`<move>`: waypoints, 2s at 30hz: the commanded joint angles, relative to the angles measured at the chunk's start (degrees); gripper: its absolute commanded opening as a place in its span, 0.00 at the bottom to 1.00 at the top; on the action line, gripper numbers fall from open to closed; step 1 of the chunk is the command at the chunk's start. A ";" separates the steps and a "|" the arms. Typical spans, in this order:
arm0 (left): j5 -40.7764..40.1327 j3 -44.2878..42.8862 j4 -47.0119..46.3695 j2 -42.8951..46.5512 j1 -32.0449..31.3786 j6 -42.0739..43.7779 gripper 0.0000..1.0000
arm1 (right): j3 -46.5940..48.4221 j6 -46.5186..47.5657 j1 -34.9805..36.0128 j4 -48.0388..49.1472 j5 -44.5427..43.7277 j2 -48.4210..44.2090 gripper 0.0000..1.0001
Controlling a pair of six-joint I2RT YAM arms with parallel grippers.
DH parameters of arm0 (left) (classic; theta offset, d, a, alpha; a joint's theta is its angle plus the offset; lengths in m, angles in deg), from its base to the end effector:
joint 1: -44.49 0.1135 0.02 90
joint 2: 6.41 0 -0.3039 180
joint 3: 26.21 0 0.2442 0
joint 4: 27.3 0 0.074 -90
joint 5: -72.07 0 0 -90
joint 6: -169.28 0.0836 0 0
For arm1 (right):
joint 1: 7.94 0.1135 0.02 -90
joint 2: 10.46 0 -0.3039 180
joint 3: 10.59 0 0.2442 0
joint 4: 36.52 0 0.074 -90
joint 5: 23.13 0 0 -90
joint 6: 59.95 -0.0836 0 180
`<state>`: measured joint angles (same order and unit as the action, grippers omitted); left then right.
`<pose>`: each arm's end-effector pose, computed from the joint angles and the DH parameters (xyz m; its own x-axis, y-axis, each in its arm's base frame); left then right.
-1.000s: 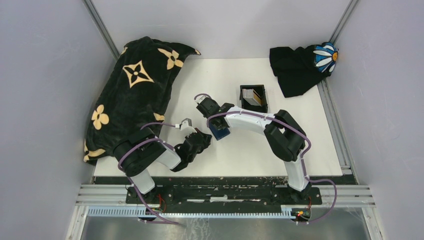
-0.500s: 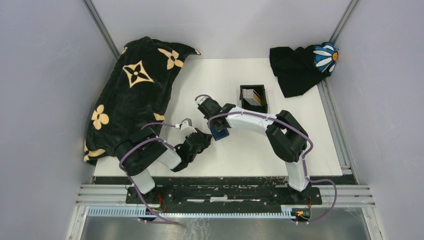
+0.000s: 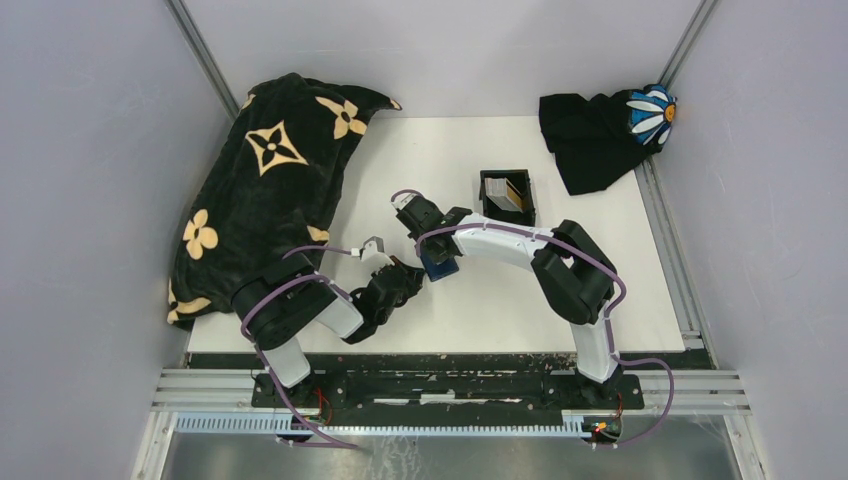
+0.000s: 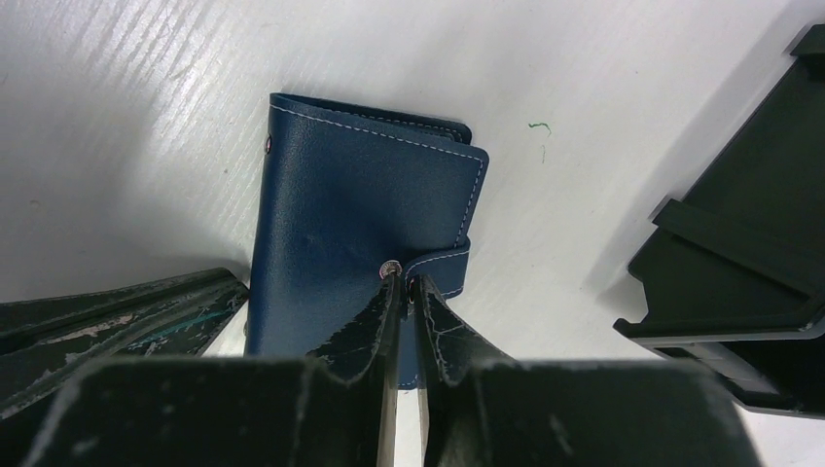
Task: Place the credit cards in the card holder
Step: Close the card holder at the center of the board.
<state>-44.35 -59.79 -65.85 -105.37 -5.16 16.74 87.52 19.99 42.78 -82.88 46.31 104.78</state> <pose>0.2238 -0.2060 0.1245 -0.5123 -0.6244 -0.5897 -0.0631 0.7121 -0.6992 0.3082 0.3305 0.1802 -0.6671 -0.5573 -0.4944 -0.5169 0.8241 -0.2315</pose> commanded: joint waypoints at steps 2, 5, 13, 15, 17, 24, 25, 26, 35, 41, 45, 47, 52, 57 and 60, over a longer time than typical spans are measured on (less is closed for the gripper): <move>0.93 0.72 7.42 -2.46 -0.25 -0.39 0.03 | 0.06 -1.10 -0.18 0.94 1.08 -2.04 0.14; 1.01 0.57 7.48 -2.38 -0.27 -0.25 0.03 | 0.14 -1.18 -0.18 0.98 1.23 -1.95 0.15; 1.10 0.39 7.59 -2.63 -0.27 -0.08 0.03 | 0.49 -1.27 -0.20 1.09 1.81 -1.80 0.15; 1.10 0.29 7.60 -2.67 -0.21 -0.11 0.03 | 0.50 -1.27 -0.23 1.07 1.92 -1.72 0.15; 1.17 0.20 7.60 -2.65 -0.27 -0.04 0.03 | 0.47 -1.27 -0.18 1.11 1.86 -1.54 0.15; 1.19 0.11 7.68 -2.56 -0.27 0.05 0.03 | 0.76 -1.19 -0.23 1.03 1.66 -0.82 0.15; 1.19 0.11 7.66 -2.56 -0.26 -0.02 0.03 | 0.76 -1.18 -0.19 1.04 1.66 -0.73 0.15; 1.19 0.17 7.68 -2.62 -0.24 0.01 0.03 | 0.76 -1.22 -0.18 1.03 1.66 -0.70 0.15; 1.23 0.11 7.69 -2.78 -0.27 0.03 0.03 | 0.63 -1.36 -0.09 0.94 2.23 -0.72 0.17; 1.32 0.34 7.51 -2.82 -0.26 -0.20 0.03 | 0.62 -1.62 0.07 1.19 2.55 -0.86 0.17; 1.41 0.41 7.36 -2.91 -0.27 -0.30 0.03 | 0.46 -1.69 0.06 1.10 2.45 -0.72 0.18; 1.45 0.48 7.33 -2.89 -0.32 -0.32 0.03 | 0.48 -1.71 0.08 1.20 2.29 -0.65 0.18; 1.54 0.55 7.12 -3.08 -0.27 -0.45 0.03 | 0.24 -1.58 0.08 1.86 0.89 -0.96 0.18; 1.56 0.55 6.94 -3.33 -0.27 -0.52 0.03 | 0.76 -1.27 0.08 1.79 0.39 -0.88 0.19; 1.54 0.61 6.85 -3.43 -0.27 -0.49 0.03 | 0.88 -1.27 0.04 1.99 0.39 -1.07 0.19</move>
<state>-44.24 -60.36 -66.50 -106.24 -5.16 16.74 87.52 19.20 42.63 -82.62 47.51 104.78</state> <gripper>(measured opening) 0.037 0.190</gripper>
